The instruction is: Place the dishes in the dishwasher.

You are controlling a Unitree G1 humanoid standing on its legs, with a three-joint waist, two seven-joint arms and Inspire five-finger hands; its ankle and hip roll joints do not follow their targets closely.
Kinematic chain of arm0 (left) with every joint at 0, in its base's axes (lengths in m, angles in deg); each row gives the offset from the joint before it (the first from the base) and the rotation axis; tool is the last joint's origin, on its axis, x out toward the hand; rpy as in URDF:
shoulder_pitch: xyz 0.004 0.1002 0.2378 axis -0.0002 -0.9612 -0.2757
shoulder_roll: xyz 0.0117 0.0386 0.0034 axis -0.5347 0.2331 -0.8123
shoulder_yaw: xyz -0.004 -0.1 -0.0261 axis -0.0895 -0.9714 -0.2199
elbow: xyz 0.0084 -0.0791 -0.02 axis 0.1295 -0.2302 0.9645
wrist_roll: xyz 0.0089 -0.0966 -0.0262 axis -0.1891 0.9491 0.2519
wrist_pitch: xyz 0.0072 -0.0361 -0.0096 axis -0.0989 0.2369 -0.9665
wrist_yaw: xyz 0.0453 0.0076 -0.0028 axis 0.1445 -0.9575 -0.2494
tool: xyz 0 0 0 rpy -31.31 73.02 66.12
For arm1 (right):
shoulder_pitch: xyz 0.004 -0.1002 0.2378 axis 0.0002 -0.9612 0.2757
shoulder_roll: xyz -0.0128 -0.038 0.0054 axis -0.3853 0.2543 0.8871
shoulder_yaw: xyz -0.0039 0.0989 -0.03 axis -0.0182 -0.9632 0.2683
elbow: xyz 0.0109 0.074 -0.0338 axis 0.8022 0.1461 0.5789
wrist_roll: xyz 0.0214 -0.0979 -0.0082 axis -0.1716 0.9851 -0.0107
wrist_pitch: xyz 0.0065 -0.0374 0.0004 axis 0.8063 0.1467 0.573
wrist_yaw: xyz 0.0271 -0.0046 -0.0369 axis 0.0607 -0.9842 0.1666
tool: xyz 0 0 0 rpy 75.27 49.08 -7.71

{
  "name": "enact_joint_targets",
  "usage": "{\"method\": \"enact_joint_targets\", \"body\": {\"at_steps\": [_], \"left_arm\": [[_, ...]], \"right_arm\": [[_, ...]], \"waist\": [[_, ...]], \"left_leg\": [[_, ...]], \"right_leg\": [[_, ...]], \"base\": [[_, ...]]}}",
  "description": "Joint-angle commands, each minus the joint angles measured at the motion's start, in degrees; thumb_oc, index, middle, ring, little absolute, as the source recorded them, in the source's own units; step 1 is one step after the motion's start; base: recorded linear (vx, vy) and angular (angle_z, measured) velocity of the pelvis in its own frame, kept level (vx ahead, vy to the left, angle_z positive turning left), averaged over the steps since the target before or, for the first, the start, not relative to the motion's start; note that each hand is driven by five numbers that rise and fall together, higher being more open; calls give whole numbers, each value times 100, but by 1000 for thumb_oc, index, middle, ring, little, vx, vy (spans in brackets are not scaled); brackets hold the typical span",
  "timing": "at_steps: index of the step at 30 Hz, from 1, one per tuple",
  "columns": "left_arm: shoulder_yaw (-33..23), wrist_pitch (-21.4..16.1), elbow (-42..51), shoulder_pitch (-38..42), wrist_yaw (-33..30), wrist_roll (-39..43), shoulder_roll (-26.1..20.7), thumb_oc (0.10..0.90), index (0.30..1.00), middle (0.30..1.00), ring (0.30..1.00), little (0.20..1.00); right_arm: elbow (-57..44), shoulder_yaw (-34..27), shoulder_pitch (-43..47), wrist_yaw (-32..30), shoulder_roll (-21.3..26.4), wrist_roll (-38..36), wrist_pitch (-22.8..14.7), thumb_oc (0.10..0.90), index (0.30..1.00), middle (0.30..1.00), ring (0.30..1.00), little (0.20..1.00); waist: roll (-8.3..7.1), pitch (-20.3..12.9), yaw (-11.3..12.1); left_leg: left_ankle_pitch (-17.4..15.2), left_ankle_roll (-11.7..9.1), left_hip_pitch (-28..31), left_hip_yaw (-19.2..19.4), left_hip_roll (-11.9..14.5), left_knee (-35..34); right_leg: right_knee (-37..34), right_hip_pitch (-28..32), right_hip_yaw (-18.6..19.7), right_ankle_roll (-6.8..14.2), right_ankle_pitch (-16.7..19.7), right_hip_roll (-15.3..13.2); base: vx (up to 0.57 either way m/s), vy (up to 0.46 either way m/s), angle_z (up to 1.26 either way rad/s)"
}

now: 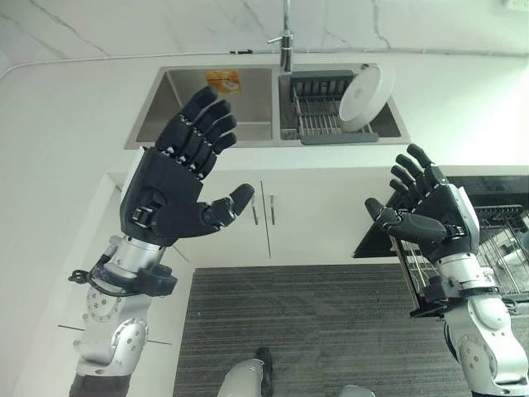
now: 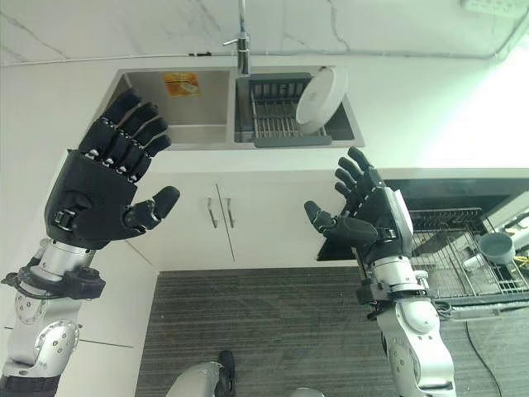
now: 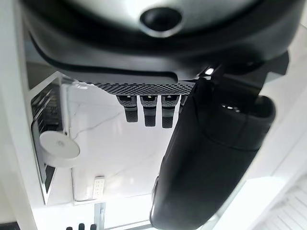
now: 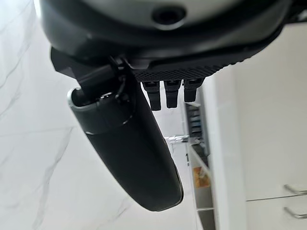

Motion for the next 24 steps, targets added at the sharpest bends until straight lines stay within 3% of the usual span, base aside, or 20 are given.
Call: {"method": "enact_joint_targets", "body": {"at_steps": [1,2,3,4,7,10,13,16,19,20,21,24], "left_arm": [[-200,-1058,844,421,-637,-1266,11,800,900,900,900,900],[-204,-1038,851,486,-821,-1428,-60,800,900,900,900,900],[-204,-932,784,616,-1058,-1554,-221,800,900,900,900,900],[-209,-906,703,667,-1063,-1433,-308,800,900,900,900,900],[-193,-818,684,639,-981,-1430,-209,800,900,900,900,900],[-139,-716,721,616,-1027,-1327,-185,800,900,900,900,900],[-102,-884,752,573,-1275,-1505,-230,800,900,900,900,900],[-104,-908,812,584,-1196,-1088,-183,800,900,900,900,900],[-8,-844,871,646,-1250,-840,8,800,900,900,900,900],[-8,-844,871,646,-1250,-840,8,800,900,900,900,900],[36,-808,890,610,-987,-422,311,800,900,900,900,900],[77,-875,936,426,-754,-352,477,800,900,900,900,900]], "right_arm": [[-393,-18,443,-153,138,340,-1171,800,900,900,900,900],[-392,12,494,-182,177,360,-1177,800,900,900,900,900],[-362,-41,521,-226,234,311,-1264,800,900,900,900,900],[-366,-158,458,-202,278,155,-1399,800,900,900,900,900],[-449,-212,341,23,162,-32,-1480,800,900,900,900,900],[-428,-103,425,85,193,18,-1472,800,900,900,900,900],[-378,-40,609,-55,355,226,-1478,800,900,900,900,900],[-391,-41,758,-46,486,181,-1353,800,900,900,900,900],[-396,-93,832,31,644,119,-1139,800,900,900,900,900],[-396,-93,832,31,644,119,-1139,800,900,900,900,900],[-347,-234,795,170,728,29,-1042,800,900,900,900,900],[-360,-216,836,196,707,19,-940,800,900,900,900,900]], "waist": [[189,-280,-205],[194,-263,-207],[130,-216,-254],[47,-202,-340],[-12,-194,-514],[-19,-197,-514],[-59,-315,-457],[-26,-444,-474],[52,-574,-578],[52,-574,-578],[94,-553,-562],[148,-428,-536]], "left_leg": [[-527,-275,300,-455,226,-256],[-525,-308,315,-428,241,-256],[-588,-349,366,-383,206,-256],[-664,-354,416,-326,176,-256],[-847,-330,603,-227,163,-256],[-999,-303,781,-163,215,-256],[-1112,-337,922,-94,331,-256],[-1131,-460,1067,-32,535,-256],[-989,-698,1162,132,870,-256],[-989,-698,1162,132,870,-256],[-503,-827,1164,171,848,-256],[-492,-805,874,309,864,-256]], "right_leg": [[424,-491,-522,-222,251,849],[83,-515,-597,-253,174,911],[25,-764,-483,-277,-138,868],[25,-1057,-208,-237,-201,778],[25,-1615,252,-125,32,653],[25,-1779,224,-75,100,588],[25,-1662,77,-43,-108,624],[25,-1545,-50,-164,-318,723],[25,-1434,-121,-359,-506,908],[25,-1434,-121,-359,-506,908],[25,-1298,-109,-498,-638,1046],[25,-1172,-55,-518,-710,1098]], "base": [[91,63,-22],[127,-97,-70],[171,-223,-71],[201,-282,-58],[198,-238,-1],[158,-301,11],[180,-417,26],[165,-330,28],[119,-284,-3],[162,-308,16],[156,-252,28],[108,-69,3]]}}
